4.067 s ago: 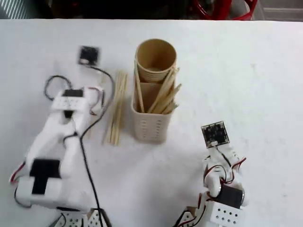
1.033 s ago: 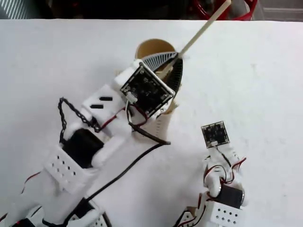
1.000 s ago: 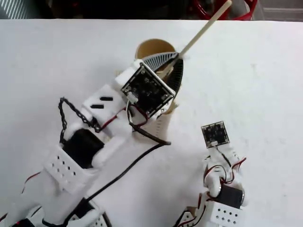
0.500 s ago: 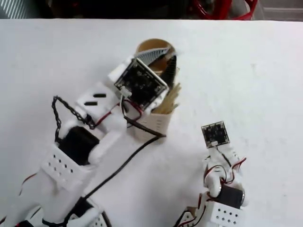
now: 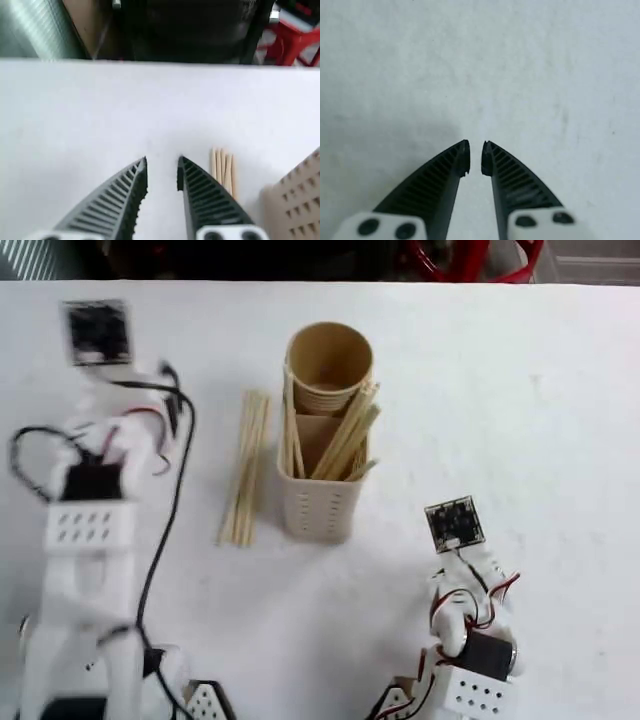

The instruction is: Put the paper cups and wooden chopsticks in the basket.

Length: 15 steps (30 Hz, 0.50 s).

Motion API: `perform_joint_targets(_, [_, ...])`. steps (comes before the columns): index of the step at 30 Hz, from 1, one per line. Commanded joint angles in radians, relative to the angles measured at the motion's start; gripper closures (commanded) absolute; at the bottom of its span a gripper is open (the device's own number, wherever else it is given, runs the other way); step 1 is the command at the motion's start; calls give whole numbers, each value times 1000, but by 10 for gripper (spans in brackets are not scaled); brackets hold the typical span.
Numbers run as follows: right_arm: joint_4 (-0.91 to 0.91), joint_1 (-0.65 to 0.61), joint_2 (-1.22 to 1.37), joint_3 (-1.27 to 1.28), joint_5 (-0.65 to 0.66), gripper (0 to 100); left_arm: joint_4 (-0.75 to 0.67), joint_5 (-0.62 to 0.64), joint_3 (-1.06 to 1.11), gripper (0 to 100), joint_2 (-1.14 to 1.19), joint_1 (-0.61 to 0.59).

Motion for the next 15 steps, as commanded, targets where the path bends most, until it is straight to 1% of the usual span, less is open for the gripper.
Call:
perform_joint_targets(1, [4,4,-5,9,5,942,-80,9,-2,872,251,28])
perform_joint_targets(5, [4,4,-5,9,5,942,-110,9,-107,876,484,96])
perform_joint_targets(7, [4,4,-5,9,5,942,-103,6,-141,914,539,119])
perform_joint_targets(8, [4,4,-5,9,5,942,-74,-18,-160,935,553,134])
perform_joint_targets(10, [4,4,-5,9,5,942,15,-130,-199,949,558,171])
perform_joint_targets(11, [4,4,-5,9,5,942,57,-170,-218,939,559,183])
perform_joint_targets(12, [4,4,-5,9,5,942,83,-172,-232,923,564,188])
perform_joint_targets(15, [4,4,-5,9,5,942,109,-132,-238,853,568,180])
